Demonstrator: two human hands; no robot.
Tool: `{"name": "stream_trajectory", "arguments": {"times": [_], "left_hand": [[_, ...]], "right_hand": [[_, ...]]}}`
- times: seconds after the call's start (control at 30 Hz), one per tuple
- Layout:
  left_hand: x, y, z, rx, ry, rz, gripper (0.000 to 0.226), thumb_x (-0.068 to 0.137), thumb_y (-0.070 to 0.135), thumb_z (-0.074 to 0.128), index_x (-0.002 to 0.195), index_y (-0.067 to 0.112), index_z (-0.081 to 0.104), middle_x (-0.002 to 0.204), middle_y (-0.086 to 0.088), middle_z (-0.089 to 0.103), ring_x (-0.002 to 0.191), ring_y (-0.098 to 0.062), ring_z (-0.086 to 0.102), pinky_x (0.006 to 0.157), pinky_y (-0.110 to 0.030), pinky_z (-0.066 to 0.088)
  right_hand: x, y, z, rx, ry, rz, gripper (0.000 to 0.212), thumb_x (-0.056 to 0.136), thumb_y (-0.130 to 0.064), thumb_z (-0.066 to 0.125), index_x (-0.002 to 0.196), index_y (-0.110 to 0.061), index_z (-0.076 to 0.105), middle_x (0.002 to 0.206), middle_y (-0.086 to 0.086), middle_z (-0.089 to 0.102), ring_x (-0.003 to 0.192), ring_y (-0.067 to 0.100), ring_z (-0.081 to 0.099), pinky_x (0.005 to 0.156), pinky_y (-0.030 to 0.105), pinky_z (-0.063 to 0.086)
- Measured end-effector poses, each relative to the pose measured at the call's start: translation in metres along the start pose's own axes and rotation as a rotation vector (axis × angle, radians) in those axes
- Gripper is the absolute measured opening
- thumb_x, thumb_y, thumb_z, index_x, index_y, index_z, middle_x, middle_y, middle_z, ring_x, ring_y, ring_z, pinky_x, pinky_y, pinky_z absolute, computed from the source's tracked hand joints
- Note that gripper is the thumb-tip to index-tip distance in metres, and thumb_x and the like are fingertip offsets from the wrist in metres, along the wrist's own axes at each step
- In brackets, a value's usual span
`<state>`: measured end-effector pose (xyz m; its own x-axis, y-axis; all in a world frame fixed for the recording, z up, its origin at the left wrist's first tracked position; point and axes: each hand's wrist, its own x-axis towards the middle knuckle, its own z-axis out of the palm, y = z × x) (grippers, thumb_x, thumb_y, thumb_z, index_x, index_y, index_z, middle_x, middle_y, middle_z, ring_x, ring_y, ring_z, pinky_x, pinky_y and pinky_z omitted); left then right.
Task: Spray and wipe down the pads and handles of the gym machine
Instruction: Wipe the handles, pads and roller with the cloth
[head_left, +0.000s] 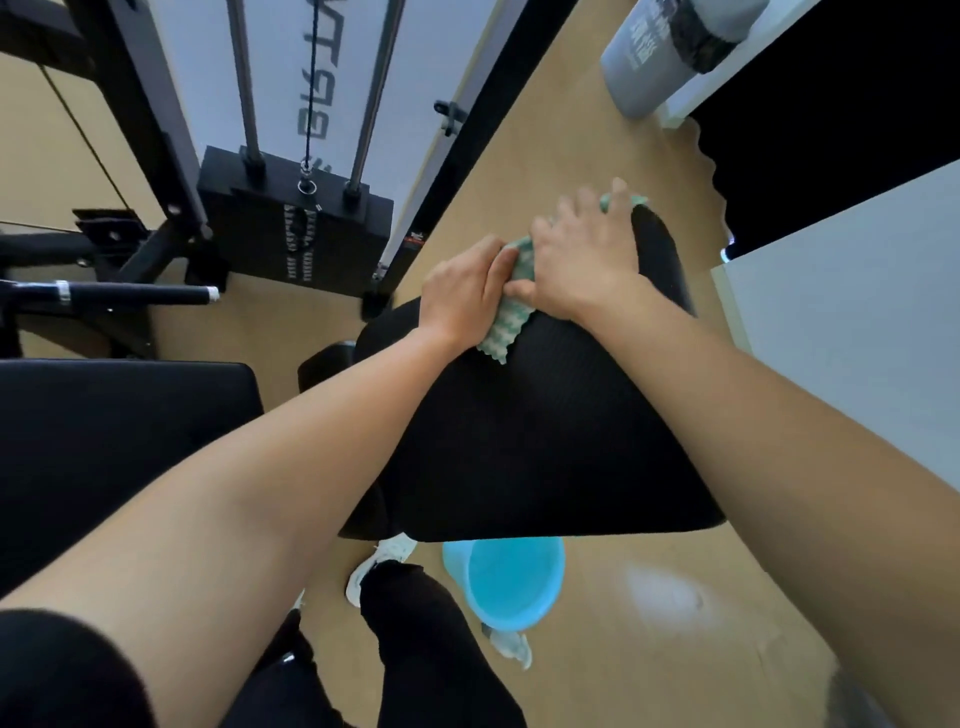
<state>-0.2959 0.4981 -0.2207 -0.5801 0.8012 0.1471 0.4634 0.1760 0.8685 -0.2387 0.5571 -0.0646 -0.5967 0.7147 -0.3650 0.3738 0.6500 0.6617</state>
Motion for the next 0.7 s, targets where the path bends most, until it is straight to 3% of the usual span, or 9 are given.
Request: {"name": "stream_trajectory", "arguments": {"times": [0.17, 0.27, 0.4, 0.5, 0.7], "left_hand": [[-0.026, -0.062, -0.004, 0.021, 0.005, -0.066, 0.048, 0.109, 0.052, 0.025, 0.097, 0.02, 0.059, 0.08, 0.003, 0.065, 0.074, -0.028, 0.063, 0.066, -0.043, 0.048], [-0.039, -0.096, -0.004, 0.014, 0.003, -0.123, 0.048, 0.11, 0.049, 0.027, 0.1, 0.019, 0.063, 0.088, 0.001, 0.068, 0.081, -0.027, 0.064, 0.071, -0.038, 0.042], [-0.061, -0.139, -0.001, -0.038, 0.012, -0.185, 0.05, 0.109, 0.052, 0.025, 0.114, 0.023, 0.065, 0.104, 0.001, 0.07, 0.092, -0.023, 0.065, 0.082, -0.045, 0.052], [-0.074, -0.171, 0.002, -0.036, 0.046, -0.223, 0.05, 0.109, 0.052, 0.026, 0.12, 0.024, 0.065, 0.108, 0.0, 0.071, 0.095, -0.025, 0.066, 0.084, -0.044, 0.051], [-0.097, -0.217, -0.002, 0.17, 0.228, -0.132, 0.029, 0.107, 0.024, 0.045, 0.096, 0.005, 0.064, 0.089, -0.012, 0.062, 0.08, -0.03, 0.058, 0.072, -0.045, 0.049]], "right_hand": [[0.02, -0.056, 0.005, -0.06, -0.08, -0.151, 0.078, 0.09, -0.08, 0.04, 0.136, -0.019, 0.055, 0.137, 0.011, 0.058, 0.133, 0.031, 0.047, 0.115, 0.05, 0.025], [0.036, -0.09, 0.009, -0.051, -0.108, -0.221, 0.073, 0.09, -0.08, 0.043, 0.131, -0.02, 0.059, 0.128, 0.008, 0.064, 0.121, 0.029, 0.056, 0.097, 0.043, 0.034], [0.055, -0.13, 0.02, -0.045, -0.132, -0.315, 0.07, 0.092, -0.078, 0.044, 0.125, -0.02, 0.062, 0.119, 0.004, 0.067, 0.109, 0.026, 0.063, 0.078, 0.038, 0.033], [0.067, -0.16, 0.031, -0.055, -0.141, -0.354, 0.069, 0.093, -0.077, 0.043, 0.124, -0.017, 0.06, 0.116, 0.005, 0.066, 0.103, 0.026, 0.062, 0.076, 0.037, 0.035], [0.083, -0.211, 0.052, -0.081, -0.11, -0.469, 0.063, 0.099, -0.069, 0.041, 0.127, -0.014, 0.056, 0.12, 0.008, 0.066, 0.108, 0.028, 0.063, 0.079, 0.039, 0.037]]}}
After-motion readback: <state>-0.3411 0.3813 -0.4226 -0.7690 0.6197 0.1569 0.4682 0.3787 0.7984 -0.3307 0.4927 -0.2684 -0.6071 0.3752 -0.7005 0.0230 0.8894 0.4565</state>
